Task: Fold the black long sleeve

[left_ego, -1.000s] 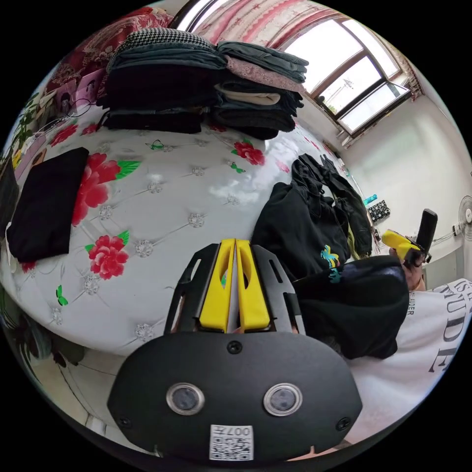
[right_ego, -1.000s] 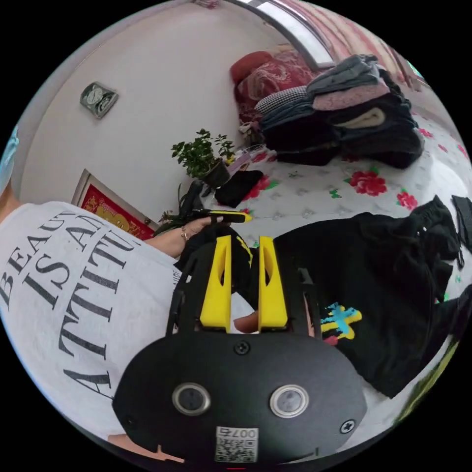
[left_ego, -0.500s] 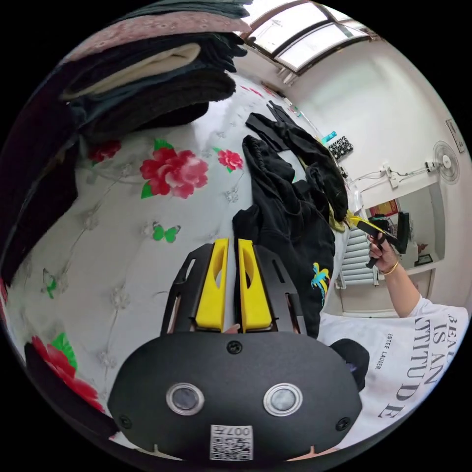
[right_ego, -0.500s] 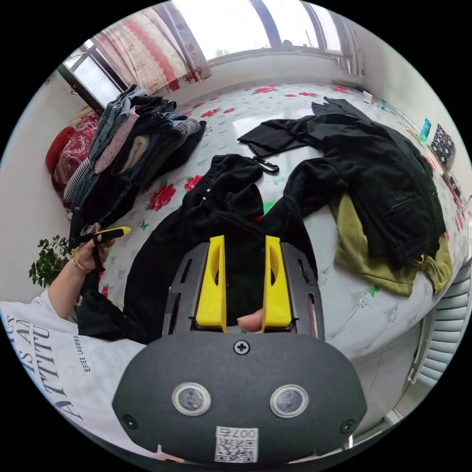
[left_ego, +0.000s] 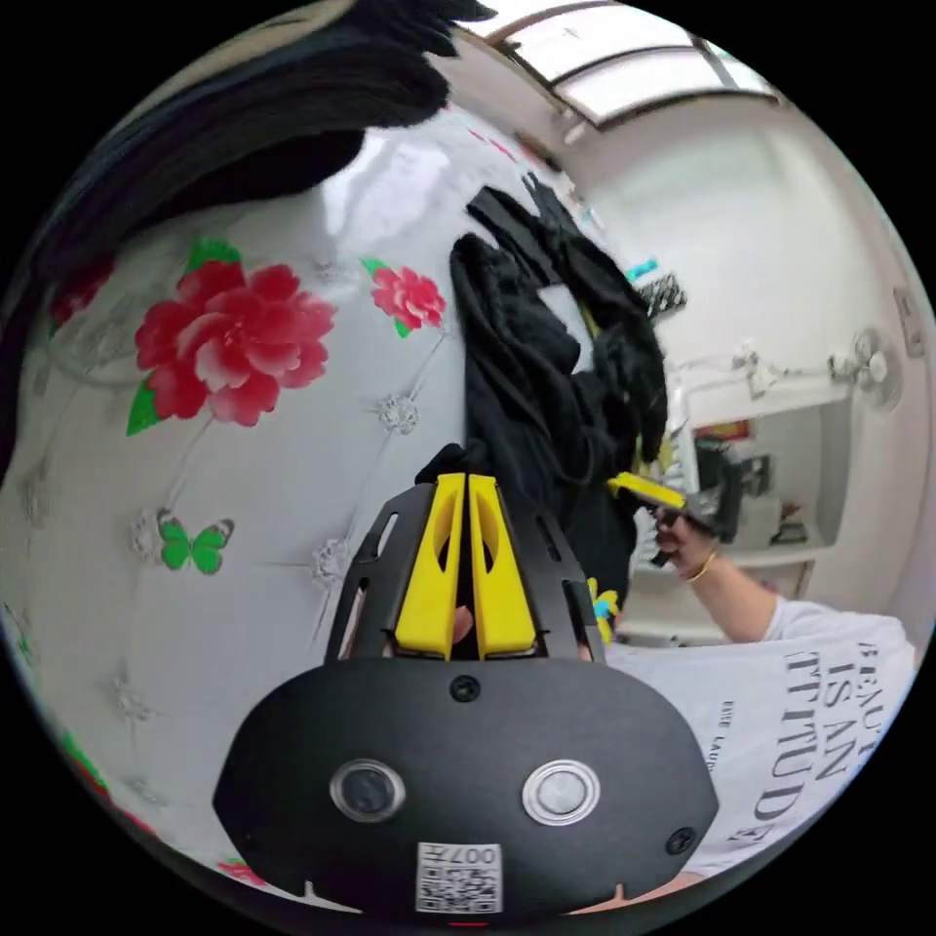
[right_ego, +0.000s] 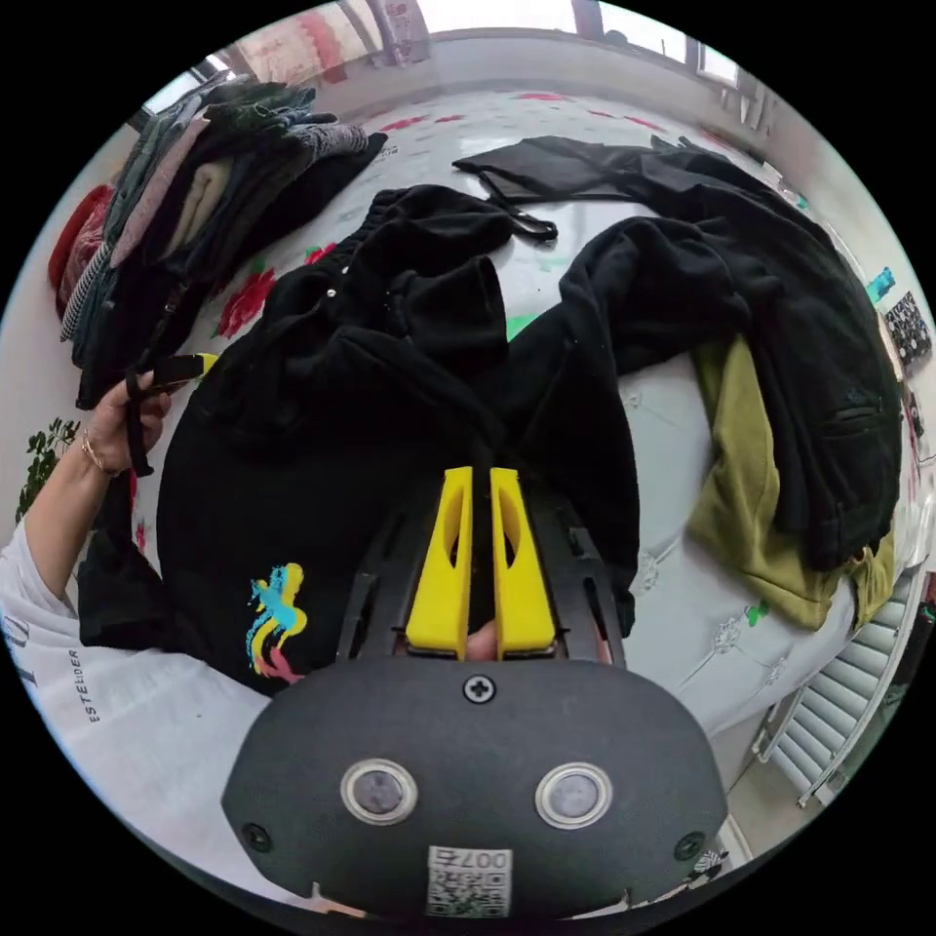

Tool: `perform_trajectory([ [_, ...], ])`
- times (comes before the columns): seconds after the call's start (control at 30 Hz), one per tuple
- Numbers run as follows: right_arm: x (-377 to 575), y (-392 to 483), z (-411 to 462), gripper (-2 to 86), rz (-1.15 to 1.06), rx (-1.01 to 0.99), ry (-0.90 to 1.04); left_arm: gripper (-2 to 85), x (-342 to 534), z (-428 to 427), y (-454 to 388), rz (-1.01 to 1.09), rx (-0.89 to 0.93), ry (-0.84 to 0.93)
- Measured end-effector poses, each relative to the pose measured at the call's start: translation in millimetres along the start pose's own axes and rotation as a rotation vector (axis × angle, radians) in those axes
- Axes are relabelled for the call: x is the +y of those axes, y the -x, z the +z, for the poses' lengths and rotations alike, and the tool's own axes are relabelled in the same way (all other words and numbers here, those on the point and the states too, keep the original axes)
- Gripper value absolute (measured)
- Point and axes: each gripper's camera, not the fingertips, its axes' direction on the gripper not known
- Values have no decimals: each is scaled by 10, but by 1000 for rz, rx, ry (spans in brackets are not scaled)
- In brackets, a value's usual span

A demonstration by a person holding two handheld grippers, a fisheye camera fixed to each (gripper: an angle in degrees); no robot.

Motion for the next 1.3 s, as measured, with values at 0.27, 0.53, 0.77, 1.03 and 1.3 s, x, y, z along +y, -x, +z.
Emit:
perform_trajectory([
  [0.27, 501, 201, -1474, 2, -121, -184, -442, -9, 1628, -1635, -425, 17, 57, -613],
  [0.53, 1129, 887, -2814, 3, -348, -237, -840, -10, 3082, -2679, -1848, 321, -115, -917],
  [0.77, 1927, 1274, -4074, 3, -520, -149, -1342, -10, 4079, -3187, -3224, 785, -214, -1293],
  [1.03, 952, 1769, -4324, 22, -576, 31, -1293, -7, 3353, -3067, -3790, 765, -679, -1295],
  [1.3, -465, 1009, -2092, 85, -316, -158, -460, 53, 2199, -2332, -2101, 132, -667, -741],
])
